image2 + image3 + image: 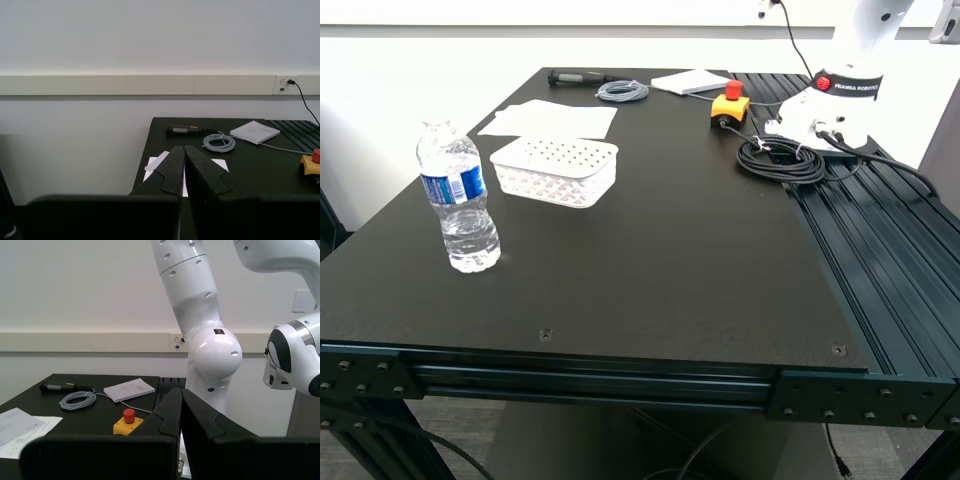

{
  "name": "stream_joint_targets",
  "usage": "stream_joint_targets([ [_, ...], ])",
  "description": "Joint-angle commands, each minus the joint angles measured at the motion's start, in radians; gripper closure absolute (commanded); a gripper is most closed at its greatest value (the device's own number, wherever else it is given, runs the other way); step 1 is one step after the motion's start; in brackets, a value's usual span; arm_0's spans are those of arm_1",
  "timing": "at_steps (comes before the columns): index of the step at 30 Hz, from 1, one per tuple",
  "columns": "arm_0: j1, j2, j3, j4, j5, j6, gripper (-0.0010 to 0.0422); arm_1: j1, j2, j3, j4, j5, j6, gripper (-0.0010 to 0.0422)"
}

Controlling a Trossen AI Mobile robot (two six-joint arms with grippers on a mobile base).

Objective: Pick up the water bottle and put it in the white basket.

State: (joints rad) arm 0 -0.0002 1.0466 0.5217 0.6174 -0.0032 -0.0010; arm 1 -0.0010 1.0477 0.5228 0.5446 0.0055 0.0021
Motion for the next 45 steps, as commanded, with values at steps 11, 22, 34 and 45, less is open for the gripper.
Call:
stream_joint_targets([
  [11,0.000,0.000,0.001,0.003,0.000,0.000,0.0412,0.000,0.000,0.000,0.003,0.003,-0.002,0.0413],
  [22,0.000,0.000,0.001,0.003,0.000,0.000,0.0412,0.000,0.000,0.002,-0.050,0.240,-0.019,0.0413],
  [34,0.001,0.000,0.001,0.003,0.000,0.000,0.0412,-0.001,0.016,0.180,-0.805,0.284,-0.010,0.0413],
  [45,0.001,0.000,0.001,0.002,0.000,0.000,0.0412,-0.070,0.274,0.587,-1.382,0.321,-0.011,0.0413],
])
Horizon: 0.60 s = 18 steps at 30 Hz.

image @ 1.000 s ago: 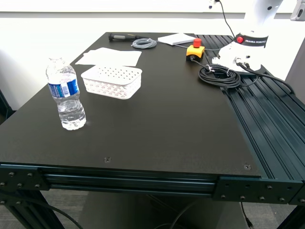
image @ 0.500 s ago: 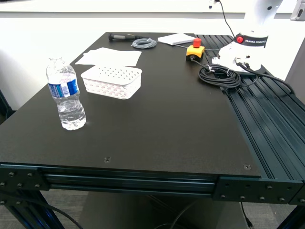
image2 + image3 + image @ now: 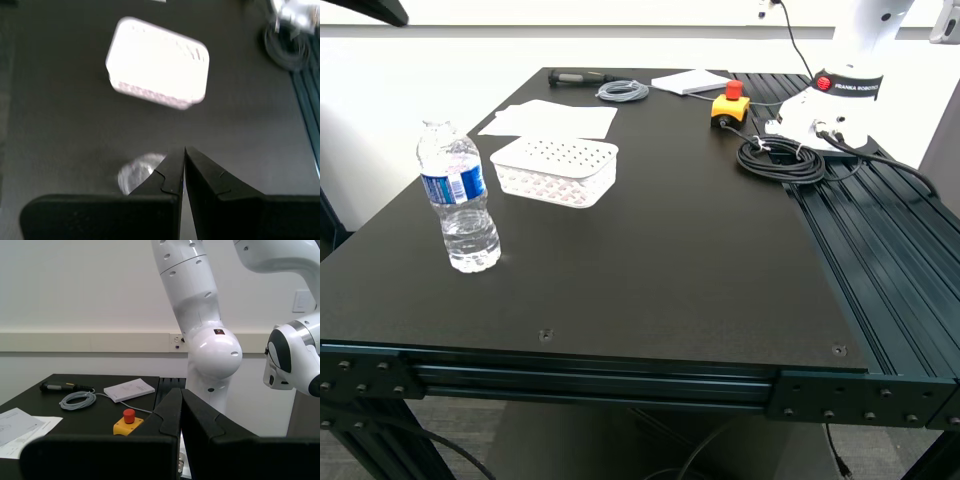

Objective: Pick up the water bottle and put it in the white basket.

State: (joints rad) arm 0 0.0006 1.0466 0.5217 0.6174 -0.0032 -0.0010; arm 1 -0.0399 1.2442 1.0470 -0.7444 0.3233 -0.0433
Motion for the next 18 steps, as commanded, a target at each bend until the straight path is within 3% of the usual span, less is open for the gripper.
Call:
stream_joint_targets([
  [1,0.000,0.000,0.001,0.002,0.000,0.000,0.0412,-0.051,0.125,0.095,-0.150,0.003,0.051,0.0413],
  [5,0.000,0.000,0.001,0.002,0.000,0.000,0.0412,-0.146,0.284,0.188,-0.293,-0.042,0.114,0.0413],
  [9,0.000,0.000,0.001,0.002,-0.001,0.000,0.0412,-0.227,0.376,0.270,-0.365,-0.231,0.150,0.0413],
  [14,0.000,0.000,0.001,0.003,0.000,0.000,0.0412,-0.249,0.422,0.394,-0.450,-0.285,0.167,0.0413],
  [18,0.000,0.000,0.001,0.002,-0.001,0.000,0.0412,-0.249,0.419,0.433,-0.480,-0.388,0.192,0.0413],
])
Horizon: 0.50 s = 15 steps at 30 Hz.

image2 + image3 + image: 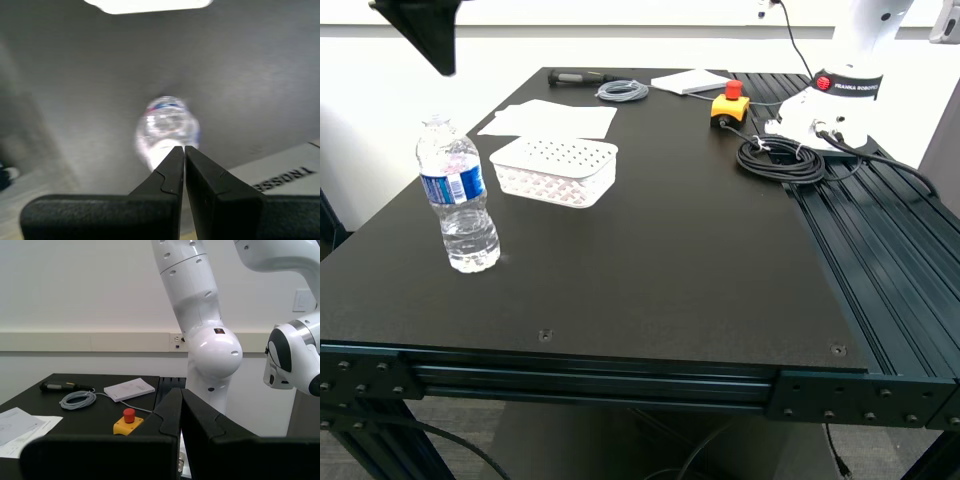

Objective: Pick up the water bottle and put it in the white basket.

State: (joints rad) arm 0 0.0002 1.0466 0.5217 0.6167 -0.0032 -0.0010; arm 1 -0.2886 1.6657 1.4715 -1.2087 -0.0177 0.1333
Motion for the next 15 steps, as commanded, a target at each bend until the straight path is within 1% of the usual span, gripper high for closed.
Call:
stream_joint_targets([
  [1,0.000,0.000,0.001,0.003,-0.001,0.000,0.0412,0.000,-0.002,0.007,-0.029,-0.050,0.024,0.0413],
  [3,0.001,0.000,0.001,0.003,-0.001,0.000,0.0412,0.000,-0.002,-0.001,-0.049,-0.049,0.061,0.0412],
  [6,0.001,0.000,0.001,0.003,-0.001,0.000,0.0412,0.001,-0.002,-0.010,-0.047,-0.037,0.063,0.0412],
  [11,0.001,0.000,0.001,0.003,-0.001,0.000,0.0412,0.001,-0.002,-0.010,-0.040,0.034,0.097,0.0409],
  [13,0.001,0.000,0.001,0.003,-0.001,0.000,0.0412,0.001,-0.002,-0.013,-0.037,0.037,0.110,0.0394],
  [15,0.001,0.000,0.001,0.003,-0.001,0.000,0.0412,0.002,-0.002,-0.023,-0.026,0.037,0.117,0.0361],
])
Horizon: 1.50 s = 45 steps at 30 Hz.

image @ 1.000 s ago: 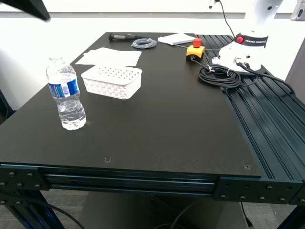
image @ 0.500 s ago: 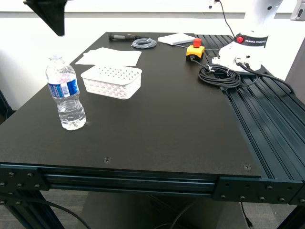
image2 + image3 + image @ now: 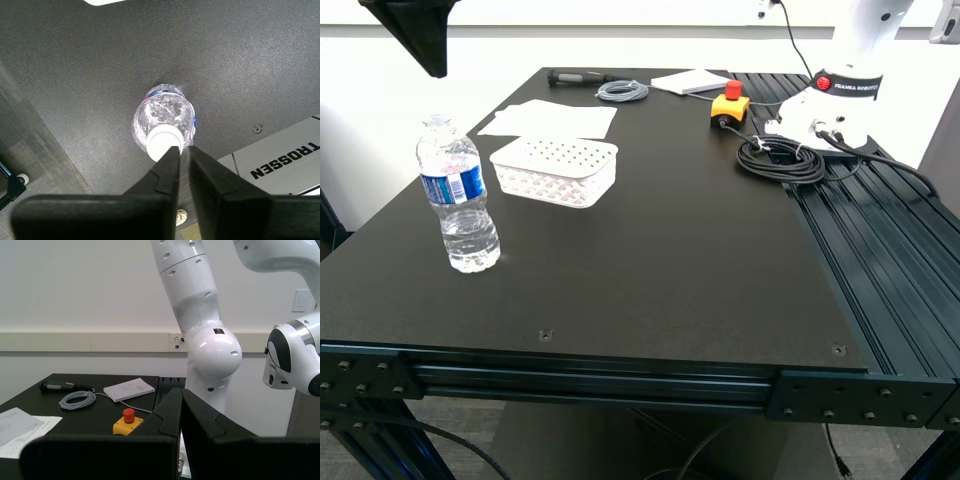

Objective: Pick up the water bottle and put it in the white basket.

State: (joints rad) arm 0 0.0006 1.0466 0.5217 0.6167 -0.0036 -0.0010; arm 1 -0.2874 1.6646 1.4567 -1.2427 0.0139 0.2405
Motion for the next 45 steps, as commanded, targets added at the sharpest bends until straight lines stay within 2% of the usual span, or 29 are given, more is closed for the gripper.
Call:
stream_joint_targets([
  [1,0.000,0.000,0.001,0.003,0.000,0.000,0.0412,0.001,0.000,-0.014,0.008,0.005,0.010,0.0344],
  [6,0.000,0.000,0.001,0.003,0.000,0.000,0.0412,0.003,0.000,-0.062,0.014,0.001,0.025,0.0248],
  [9,0.000,0.000,0.001,0.003,0.000,0.000,0.0412,0.004,0.000,-0.107,0.061,-0.008,0.033,0.0224],
  [14,0.000,0.000,0.001,0.003,0.000,0.000,0.0412,0.008,0.000,-0.189,0.155,-0.060,0.033,0.0247],
  [17,0.000,0.000,0.001,0.003,0.000,0.000,0.0412,0.014,0.000,-0.226,0.184,-0.061,0.033,0.0263],
  [27,0.000,0.000,0.001,0.003,0.000,0.000,0.0412,0.020,-0.001,-0.230,0.187,-0.054,0.043,0.0265],
  [31,0.000,0.000,0.001,0.003,0.000,0.000,0.0412,0.021,-0.001,-0.225,0.186,-0.052,0.048,0.0241],
  [38,0.000,0.000,0.001,0.003,0.000,0.000,0.0412,0.022,-0.001,-0.201,0.172,-0.066,0.048,0.0151],
  [42,0.000,0.000,0.001,0.003,0.000,0.000,0.0412,0.023,-0.001,-0.190,0.173,-0.082,0.048,0.0152],
  [45,0.000,0.000,0.001,0.003,0.000,0.000,0.0412,0.023,-0.001,-0.153,0.145,-0.081,0.045,0.0181],
])
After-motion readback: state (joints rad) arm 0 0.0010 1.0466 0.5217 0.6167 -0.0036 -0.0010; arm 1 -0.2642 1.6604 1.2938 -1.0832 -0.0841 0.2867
